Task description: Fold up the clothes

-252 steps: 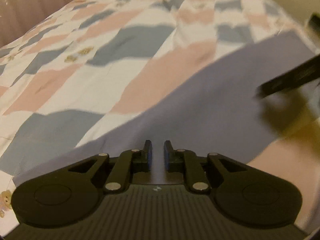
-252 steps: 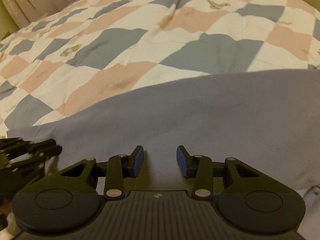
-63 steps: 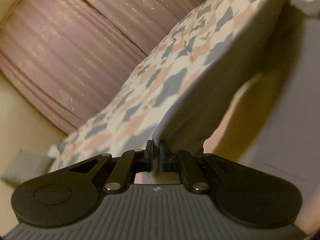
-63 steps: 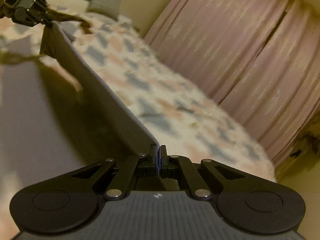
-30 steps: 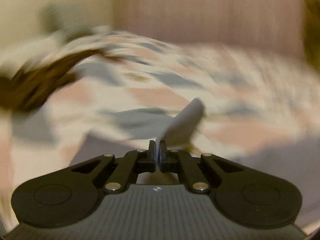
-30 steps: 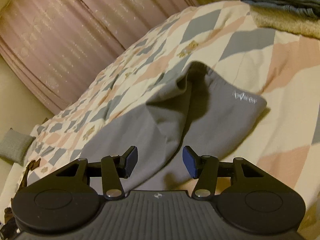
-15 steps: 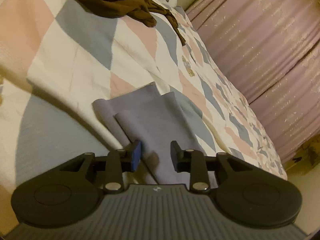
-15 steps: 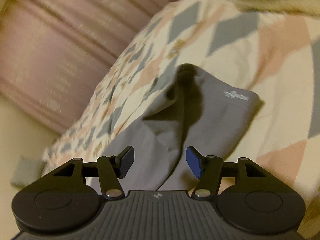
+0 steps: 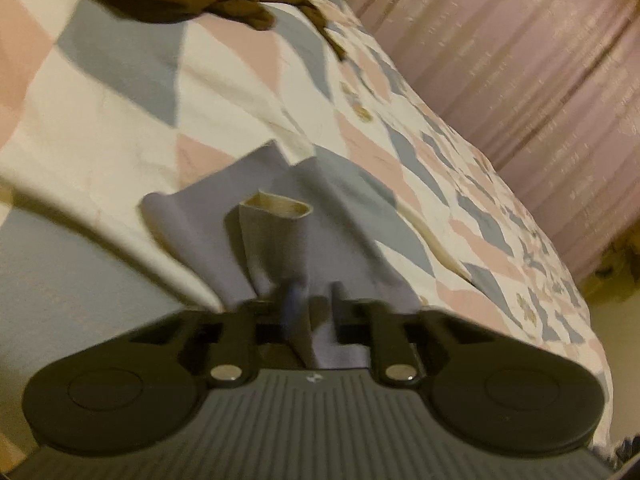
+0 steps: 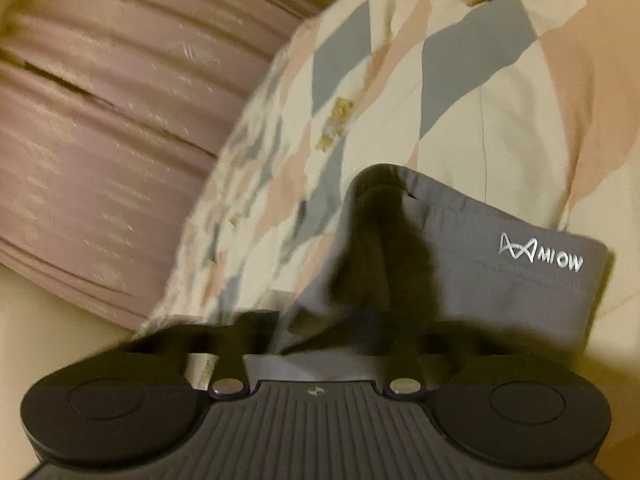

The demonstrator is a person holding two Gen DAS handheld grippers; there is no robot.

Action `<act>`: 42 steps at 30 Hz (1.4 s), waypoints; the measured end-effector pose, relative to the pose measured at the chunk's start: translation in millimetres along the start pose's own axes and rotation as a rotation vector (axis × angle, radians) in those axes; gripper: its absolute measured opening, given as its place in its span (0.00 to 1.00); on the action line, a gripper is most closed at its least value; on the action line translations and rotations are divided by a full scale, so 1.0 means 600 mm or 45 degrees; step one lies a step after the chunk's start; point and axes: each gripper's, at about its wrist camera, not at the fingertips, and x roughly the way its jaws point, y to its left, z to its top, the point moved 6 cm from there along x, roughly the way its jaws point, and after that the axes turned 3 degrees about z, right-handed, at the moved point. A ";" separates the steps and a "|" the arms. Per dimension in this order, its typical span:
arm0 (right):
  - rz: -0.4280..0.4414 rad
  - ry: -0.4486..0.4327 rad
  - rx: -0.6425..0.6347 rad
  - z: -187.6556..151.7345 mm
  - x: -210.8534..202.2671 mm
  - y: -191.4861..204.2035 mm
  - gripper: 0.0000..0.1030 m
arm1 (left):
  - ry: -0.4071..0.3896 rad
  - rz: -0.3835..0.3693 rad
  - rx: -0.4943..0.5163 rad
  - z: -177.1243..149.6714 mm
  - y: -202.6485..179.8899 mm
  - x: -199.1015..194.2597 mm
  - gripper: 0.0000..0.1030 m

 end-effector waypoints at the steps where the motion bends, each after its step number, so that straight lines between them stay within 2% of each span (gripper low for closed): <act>1: 0.000 -0.015 0.005 0.010 -0.011 0.000 0.08 | 0.000 -0.017 0.019 0.006 -0.005 -0.003 0.00; 2: 0.008 -0.045 -0.002 0.026 -0.030 0.001 0.07 | 0.000 -0.034 0.039 0.012 -0.010 -0.007 0.00; 5: -0.012 -0.147 -0.012 0.079 -0.104 -0.013 0.07 | -0.094 -0.041 0.099 0.055 -0.018 -0.046 0.00; 7: -0.062 -0.145 0.002 0.105 -0.141 -0.045 0.07 | -0.152 -0.021 0.092 0.080 -0.006 -0.070 0.00; 10: -0.186 -0.059 0.026 0.098 -0.132 -0.103 0.08 | -0.141 0.057 0.091 0.080 0.022 -0.073 0.00; 13: -0.226 -0.012 0.064 0.073 -0.102 -0.144 0.21 | -0.041 0.026 0.000 0.045 0.043 -0.058 0.00; 15: -0.202 -0.044 0.087 0.065 -0.097 -0.149 0.27 | -0.054 -0.001 -0.064 0.033 0.044 -0.068 0.03; 17: -0.167 -0.071 0.089 0.062 -0.095 -0.143 0.42 | -0.079 -0.032 -0.106 0.028 0.042 -0.080 0.16; 18: -0.170 -0.070 0.073 0.060 -0.093 -0.138 0.43 | -0.093 -0.045 -0.107 0.030 0.038 -0.087 0.19; 20: -0.206 -0.063 0.031 0.058 -0.089 -0.132 0.43 | -0.091 -0.055 -0.123 0.033 0.031 -0.090 0.32; 23: -0.213 -0.063 0.038 0.058 -0.091 -0.126 0.43 | -0.085 0.008 -0.163 0.038 0.034 -0.078 0.32; 27: -0.220 -0.057 0.039 0.058 -0.097 -0.127 0.43 | -0.057 0.010 -0.277 0.037 0.063 -0.063 0.30; 35: -0.242 -0.056 0.012 0.056 -0.096 -0.124 0.44 | -0.052 0.069 -0.285 0.038 0.087 -0.032 0.30; 40: -0.243 -0.052 0.014 0.057 -0.098 -0.127 0.43 | -0.075 0.026 -0.293 0.048 0.081 -0.033 0.30; 42: -0.249 -0.051 0.009 0.056 -0.097 -0.128 0.43 | -0.068 0.040 -0.278 0.050 0.082 -0.027 0.30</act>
